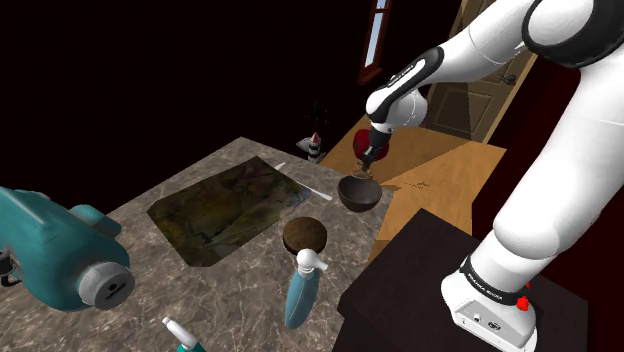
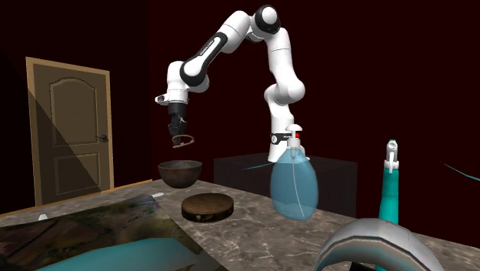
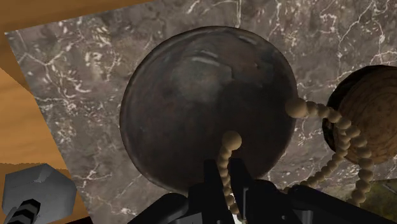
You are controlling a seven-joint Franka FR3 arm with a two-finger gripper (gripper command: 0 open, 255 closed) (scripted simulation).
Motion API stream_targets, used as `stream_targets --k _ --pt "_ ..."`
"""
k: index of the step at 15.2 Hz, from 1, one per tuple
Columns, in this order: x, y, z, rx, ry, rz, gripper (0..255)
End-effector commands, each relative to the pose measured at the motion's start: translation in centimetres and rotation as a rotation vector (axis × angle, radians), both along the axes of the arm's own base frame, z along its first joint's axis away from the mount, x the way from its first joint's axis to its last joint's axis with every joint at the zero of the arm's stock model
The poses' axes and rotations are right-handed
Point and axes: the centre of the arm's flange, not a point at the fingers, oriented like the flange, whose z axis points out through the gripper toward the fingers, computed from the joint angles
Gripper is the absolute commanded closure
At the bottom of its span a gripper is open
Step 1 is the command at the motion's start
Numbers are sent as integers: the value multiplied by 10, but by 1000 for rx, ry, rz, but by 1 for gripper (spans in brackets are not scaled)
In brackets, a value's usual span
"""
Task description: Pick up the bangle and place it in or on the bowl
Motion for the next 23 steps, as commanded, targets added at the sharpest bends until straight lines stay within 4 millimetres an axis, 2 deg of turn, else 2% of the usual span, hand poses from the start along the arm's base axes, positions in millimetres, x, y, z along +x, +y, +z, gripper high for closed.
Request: stream_targets --k 1,14,21,22,23 --pt "-2 -24 0 0 0 2 255" --pt "-2 -24 -69 0 0 2 255" --pt "-2 -24 -69 0 0 2 255" --pt "-2 -24 -69 0 0 2 0" --pt "-2 -24 -69 0 0 2 0"
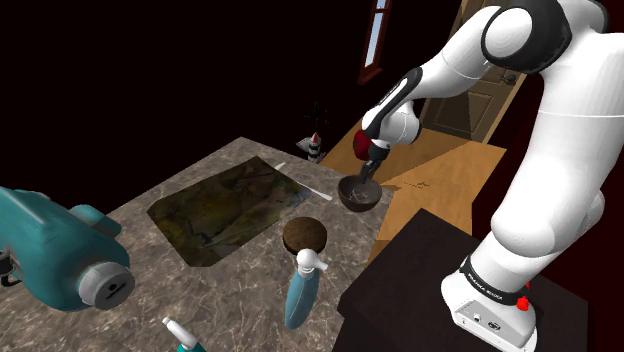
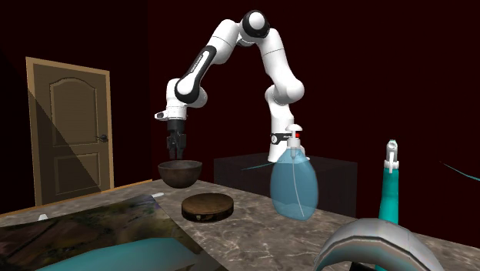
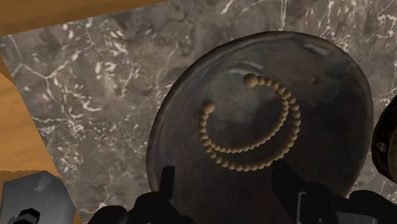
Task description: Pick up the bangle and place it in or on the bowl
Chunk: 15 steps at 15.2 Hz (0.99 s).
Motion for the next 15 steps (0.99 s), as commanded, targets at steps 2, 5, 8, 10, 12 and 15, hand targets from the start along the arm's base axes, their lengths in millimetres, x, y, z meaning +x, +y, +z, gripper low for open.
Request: stream_targets --k 2,5,8,10,12,15 --pt "0 0 0 0 0 0 0" --pt "-1 -2 13 0 0 0 0" --pt "-4 -7 49 0 0 0 0" --pt "-4 -7 49 0 0 0 0" --pt "-4 -7 49 0 0 0 0" --pt "-4 -7 49 0 0 0 0"
